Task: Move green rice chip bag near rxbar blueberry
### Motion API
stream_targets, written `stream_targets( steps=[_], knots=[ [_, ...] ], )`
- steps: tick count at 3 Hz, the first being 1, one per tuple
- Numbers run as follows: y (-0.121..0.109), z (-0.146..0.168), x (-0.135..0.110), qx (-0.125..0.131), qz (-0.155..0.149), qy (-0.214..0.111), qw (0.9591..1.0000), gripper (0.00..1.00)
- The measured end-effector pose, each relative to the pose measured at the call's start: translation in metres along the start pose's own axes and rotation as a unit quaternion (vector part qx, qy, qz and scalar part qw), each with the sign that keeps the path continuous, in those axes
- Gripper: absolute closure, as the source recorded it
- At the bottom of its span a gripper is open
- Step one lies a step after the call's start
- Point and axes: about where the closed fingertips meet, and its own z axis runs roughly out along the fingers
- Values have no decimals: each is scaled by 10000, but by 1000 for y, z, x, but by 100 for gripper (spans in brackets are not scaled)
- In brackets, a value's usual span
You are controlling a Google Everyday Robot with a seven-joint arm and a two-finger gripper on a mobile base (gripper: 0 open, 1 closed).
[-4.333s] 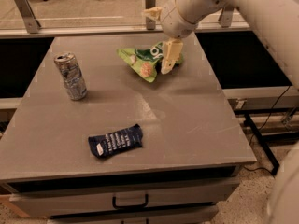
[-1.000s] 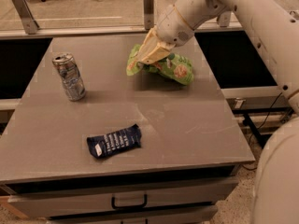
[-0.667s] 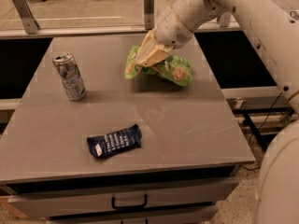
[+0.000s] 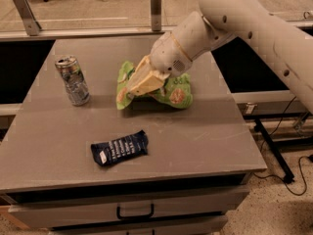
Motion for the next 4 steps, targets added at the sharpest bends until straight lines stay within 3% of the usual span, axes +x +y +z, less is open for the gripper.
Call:
stream_targets(
  steps=[1,3,4],
  knots=[
    [32,37,-15,-334,241,-397,9984,100],
    [62,50,-37,-610,521,-836,9933,59],
    [69,40,-36,-431,670,-898,9928,35]
  ],
)
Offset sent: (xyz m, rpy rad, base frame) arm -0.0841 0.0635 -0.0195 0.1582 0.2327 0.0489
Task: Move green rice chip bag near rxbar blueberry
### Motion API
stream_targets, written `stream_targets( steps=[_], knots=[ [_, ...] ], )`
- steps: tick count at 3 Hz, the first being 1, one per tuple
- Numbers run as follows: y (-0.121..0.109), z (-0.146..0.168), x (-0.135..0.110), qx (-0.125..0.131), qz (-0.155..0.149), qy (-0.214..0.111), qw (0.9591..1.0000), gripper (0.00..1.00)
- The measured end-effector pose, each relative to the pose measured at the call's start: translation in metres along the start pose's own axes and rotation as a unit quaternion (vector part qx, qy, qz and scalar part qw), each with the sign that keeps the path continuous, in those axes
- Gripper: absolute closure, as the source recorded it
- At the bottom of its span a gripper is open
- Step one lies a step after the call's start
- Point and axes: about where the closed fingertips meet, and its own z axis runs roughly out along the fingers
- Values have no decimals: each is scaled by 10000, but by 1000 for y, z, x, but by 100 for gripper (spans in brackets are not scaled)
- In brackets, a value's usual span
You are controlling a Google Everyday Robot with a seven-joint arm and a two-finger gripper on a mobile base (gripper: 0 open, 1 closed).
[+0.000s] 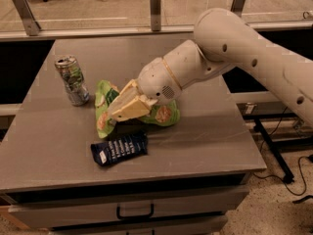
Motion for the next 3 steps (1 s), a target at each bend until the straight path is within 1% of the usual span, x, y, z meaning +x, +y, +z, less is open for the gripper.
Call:
stream_targets(
  steps=[1,2,3],
  knots=[
    [2,-18,3,387,86,47,9992,13],
    [1,-45,7,990,185,93,9949,0],
    [17,-76,9,1897,353,82,9812,0]
  ],
)
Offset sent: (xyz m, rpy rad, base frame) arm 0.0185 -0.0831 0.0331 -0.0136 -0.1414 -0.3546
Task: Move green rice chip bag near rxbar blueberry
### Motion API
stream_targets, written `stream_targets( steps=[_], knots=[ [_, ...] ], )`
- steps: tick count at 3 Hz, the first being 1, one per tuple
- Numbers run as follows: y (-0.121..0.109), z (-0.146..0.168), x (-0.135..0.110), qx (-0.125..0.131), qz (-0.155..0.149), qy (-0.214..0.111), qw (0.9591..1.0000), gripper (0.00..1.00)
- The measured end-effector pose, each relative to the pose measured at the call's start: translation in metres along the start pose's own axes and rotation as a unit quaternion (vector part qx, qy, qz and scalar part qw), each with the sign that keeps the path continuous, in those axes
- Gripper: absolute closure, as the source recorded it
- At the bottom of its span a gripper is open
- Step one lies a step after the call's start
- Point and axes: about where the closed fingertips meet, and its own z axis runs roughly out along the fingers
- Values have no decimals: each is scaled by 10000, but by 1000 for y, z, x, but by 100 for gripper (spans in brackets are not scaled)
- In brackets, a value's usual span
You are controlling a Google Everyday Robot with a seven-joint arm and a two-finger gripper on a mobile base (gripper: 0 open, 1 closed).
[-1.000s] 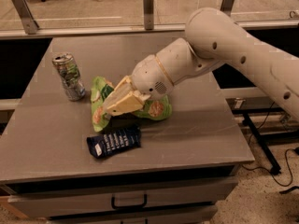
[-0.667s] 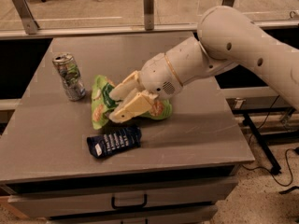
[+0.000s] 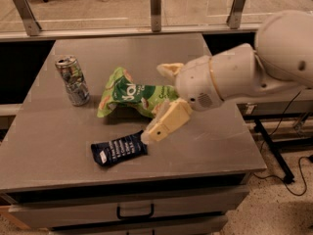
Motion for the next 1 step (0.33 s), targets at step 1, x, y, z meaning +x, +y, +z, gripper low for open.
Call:
stream_targets(
  steps=[1],
  knots=[
    [-15,-30,24,696,271,44,9972,0]
  ],
)
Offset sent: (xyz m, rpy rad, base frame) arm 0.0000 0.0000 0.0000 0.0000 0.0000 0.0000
